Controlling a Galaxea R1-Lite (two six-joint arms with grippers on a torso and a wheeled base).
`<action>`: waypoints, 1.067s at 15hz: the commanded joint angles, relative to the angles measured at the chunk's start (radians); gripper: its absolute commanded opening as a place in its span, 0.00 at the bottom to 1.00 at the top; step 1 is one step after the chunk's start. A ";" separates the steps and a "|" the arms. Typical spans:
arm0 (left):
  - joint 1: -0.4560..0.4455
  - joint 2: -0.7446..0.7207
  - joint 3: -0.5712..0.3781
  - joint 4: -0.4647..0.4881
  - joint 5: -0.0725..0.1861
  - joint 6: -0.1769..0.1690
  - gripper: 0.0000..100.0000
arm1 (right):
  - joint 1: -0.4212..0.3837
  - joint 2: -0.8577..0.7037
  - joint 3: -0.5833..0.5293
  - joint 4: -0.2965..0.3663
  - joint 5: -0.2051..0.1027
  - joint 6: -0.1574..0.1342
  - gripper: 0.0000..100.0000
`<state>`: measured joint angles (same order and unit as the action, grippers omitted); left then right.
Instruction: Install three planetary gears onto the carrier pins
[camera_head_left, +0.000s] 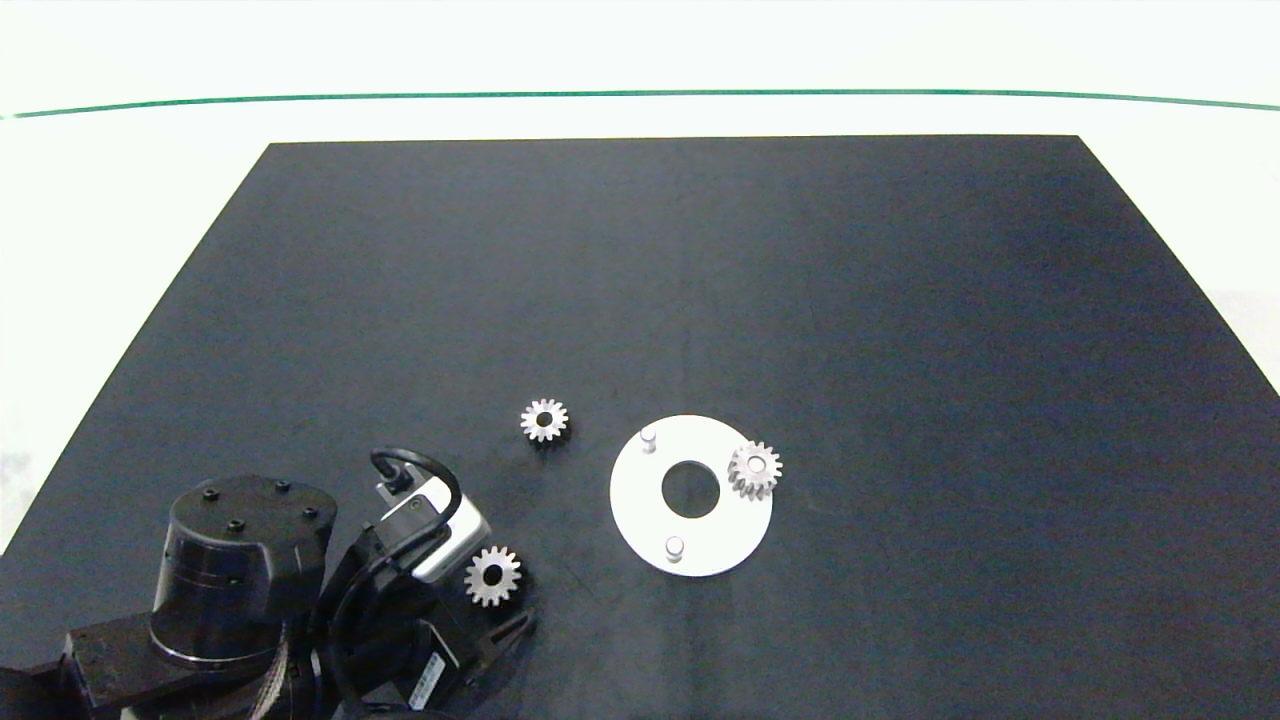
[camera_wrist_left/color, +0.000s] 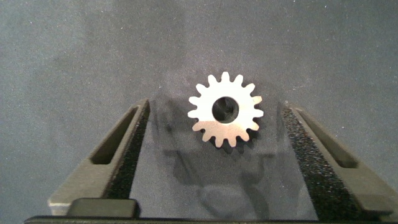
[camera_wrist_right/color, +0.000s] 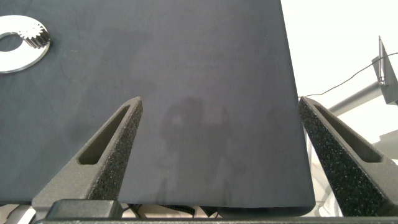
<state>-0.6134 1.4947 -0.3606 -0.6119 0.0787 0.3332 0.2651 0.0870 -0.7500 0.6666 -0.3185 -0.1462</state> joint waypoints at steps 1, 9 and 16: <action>0.000 -0.001 -0.008 -0.003 0.001 0.003 0.78 | 0.000 0.002 0.000 0.004 -0.002 -0.001 1.00; -0.002 -0.001 0.002 -0.002 0.000 0.004 0.62 | 0.000 0.002 0.000 0.004 -0.002 -0.001 1.00; -0.005 0.013 -0.004 -0.003 0.001 0.006 0.48 | 0.002 0.002 0.000 0.002 -0.002 -0.001 1.00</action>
<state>-0.6172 1.5015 -0.3647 -0.6109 0.0783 0.3370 0.2664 0.0870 -0.7500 0.6662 -0.3185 -0.1457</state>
